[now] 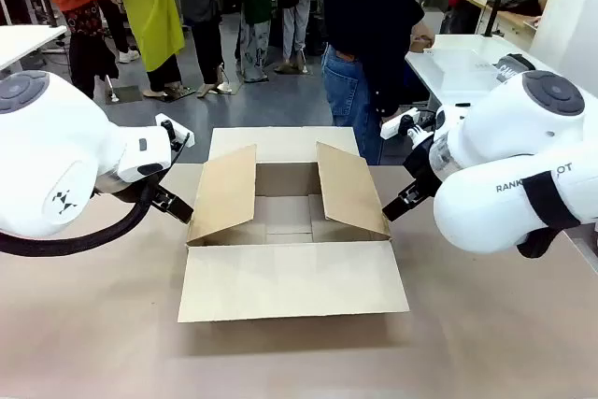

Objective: Pack the gift set into the box.
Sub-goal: Place both hands on the side flaps of the Package Box and spread them outward.

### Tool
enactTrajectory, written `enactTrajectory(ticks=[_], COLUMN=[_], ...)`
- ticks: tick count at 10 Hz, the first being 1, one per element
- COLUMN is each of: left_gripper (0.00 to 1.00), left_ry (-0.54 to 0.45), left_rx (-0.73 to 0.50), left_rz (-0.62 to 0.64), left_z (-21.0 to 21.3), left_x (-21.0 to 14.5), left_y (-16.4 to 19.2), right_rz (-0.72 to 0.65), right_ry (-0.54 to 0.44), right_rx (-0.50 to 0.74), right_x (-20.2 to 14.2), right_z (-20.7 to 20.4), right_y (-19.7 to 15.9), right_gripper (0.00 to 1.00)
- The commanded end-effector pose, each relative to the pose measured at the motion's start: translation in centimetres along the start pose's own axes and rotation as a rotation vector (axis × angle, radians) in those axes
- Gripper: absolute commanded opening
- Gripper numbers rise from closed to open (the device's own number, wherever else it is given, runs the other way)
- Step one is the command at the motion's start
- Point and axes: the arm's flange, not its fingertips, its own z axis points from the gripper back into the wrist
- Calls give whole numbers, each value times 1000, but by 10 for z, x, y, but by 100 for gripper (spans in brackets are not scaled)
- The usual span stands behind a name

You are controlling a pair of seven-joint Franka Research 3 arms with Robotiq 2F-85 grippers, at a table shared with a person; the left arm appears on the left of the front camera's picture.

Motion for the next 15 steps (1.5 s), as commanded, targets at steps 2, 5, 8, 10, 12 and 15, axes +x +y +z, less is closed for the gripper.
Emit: enactTrajectory(ticks=[2, 5, 8, 10, 12, 15], left_gripper=[100, 100, 100, 100, 100, 100], left_ry=[-1, -1, -1, -1, -1, 1], left_rx=[0, 0, 0, 0, 0, -95], left_rz=[0, 0, 0, 0, 0, -79], left_z=[0, 0, 0, 0, 0, 49], left_x=[0, 0, 0, 0, 0, 4], left_y=[0, 0, 0, 0, 0, 7], right_rz=[0, 0, 0, 0, 0, -64], right_ry=[0, 0, 0, 0, 0, 15], right_rx=[0, 0, 0, 0, 0, -14], right_x=[0, 0, 0, 0, 0, 5], right_z=[0, 0, 0, 0, 0, 41], right_y=[0, 0, 0, 0, 0, -19], right_gripper=[100, 100, 100, 100, 100, 100])
